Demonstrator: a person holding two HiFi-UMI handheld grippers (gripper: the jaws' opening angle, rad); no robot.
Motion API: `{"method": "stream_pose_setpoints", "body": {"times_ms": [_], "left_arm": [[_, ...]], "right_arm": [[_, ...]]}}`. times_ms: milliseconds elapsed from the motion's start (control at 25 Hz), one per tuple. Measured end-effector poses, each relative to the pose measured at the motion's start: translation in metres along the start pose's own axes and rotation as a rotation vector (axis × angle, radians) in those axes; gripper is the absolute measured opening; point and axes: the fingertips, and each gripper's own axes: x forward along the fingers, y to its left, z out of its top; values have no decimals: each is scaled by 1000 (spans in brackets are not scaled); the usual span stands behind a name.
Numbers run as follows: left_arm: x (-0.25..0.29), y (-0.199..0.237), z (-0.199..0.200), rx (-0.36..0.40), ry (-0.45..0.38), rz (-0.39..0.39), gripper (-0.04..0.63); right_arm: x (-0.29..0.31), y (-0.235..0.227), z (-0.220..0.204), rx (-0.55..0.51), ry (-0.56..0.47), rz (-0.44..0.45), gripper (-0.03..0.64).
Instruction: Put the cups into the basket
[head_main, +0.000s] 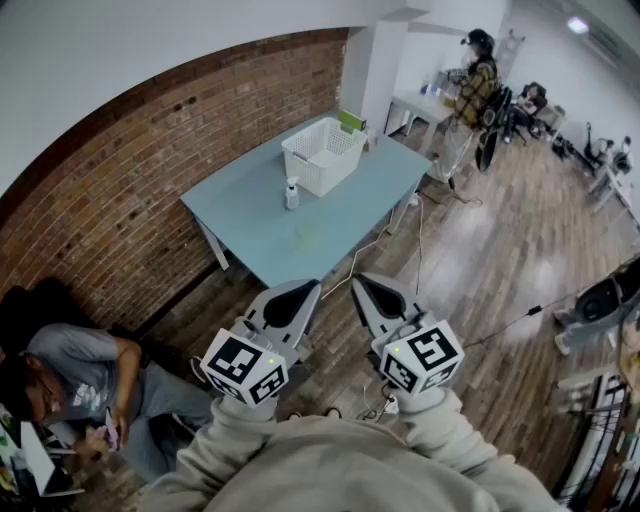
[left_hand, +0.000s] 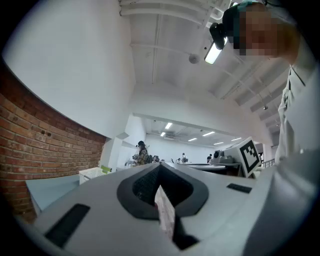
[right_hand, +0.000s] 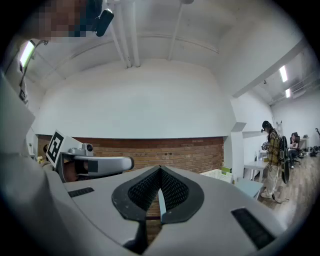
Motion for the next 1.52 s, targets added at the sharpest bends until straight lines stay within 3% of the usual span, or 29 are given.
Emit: {"method": "stream_pose_setpoints", "body": {"times_ms": [680,880,1280,1520], "left_arm": [[10,5,-10,13,5,-18,-5],[17,14,-22,-49,16,4,-5],[43,-1,-38,47,70,16,-5],[74,-30,-55,97,93,-42,-5]], "right_arm": [[3,-14,-4,66,-9,-4,9],[4,-19,-13,79,24,24,9],[0,-40,-26,106,27,65,9],[-21,-71,-38,135,22,43,9]]}}
